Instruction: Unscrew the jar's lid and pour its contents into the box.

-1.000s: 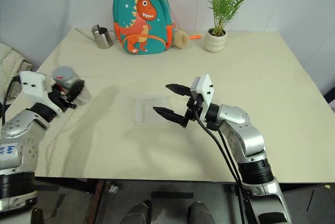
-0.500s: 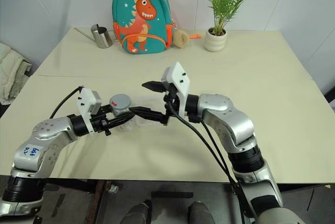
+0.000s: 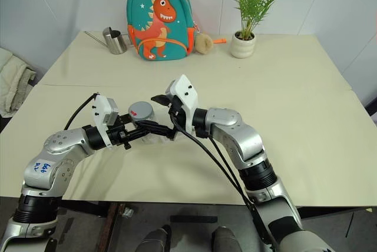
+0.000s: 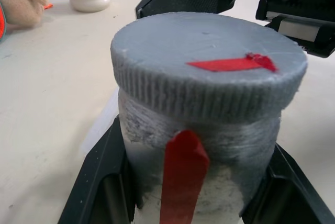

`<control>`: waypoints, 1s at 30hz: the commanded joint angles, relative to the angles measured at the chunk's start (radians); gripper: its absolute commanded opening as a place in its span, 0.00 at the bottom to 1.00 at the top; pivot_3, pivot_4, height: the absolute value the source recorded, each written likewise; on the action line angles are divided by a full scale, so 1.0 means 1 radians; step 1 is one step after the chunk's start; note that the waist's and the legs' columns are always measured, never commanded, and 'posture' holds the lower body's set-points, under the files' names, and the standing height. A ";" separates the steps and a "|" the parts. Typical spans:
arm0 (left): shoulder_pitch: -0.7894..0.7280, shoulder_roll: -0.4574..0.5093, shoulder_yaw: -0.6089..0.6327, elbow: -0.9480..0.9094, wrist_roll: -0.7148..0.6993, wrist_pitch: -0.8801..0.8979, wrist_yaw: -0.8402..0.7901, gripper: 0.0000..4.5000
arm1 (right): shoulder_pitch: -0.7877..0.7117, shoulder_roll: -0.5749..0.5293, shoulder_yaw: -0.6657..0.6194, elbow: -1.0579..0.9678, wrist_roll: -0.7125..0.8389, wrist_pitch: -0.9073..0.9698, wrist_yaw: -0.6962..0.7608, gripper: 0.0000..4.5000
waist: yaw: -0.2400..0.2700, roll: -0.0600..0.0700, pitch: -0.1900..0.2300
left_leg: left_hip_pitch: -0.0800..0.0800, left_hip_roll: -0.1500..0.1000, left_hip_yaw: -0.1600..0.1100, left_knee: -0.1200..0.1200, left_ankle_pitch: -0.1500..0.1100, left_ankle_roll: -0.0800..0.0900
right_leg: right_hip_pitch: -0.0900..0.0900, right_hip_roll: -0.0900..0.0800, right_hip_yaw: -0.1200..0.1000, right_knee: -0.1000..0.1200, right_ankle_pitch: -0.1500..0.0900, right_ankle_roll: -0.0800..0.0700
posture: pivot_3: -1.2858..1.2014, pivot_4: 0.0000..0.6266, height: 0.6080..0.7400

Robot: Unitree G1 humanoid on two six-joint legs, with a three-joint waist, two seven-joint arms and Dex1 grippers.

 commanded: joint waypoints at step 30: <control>-0.092 0.084 0.036 -0.106 -0.320 0.211 -0.299 0.43 | -0.168 -0.111 0.014 0.107 0.075 -0.181 0.543 0.55 | -0.010 0.000 0.001 | 0.000 0.000 0.000 0.000 0.000 0.000 | 0.000 0.000 0.000 0.000 0.000 0.000 | 0.52 0.24 1.00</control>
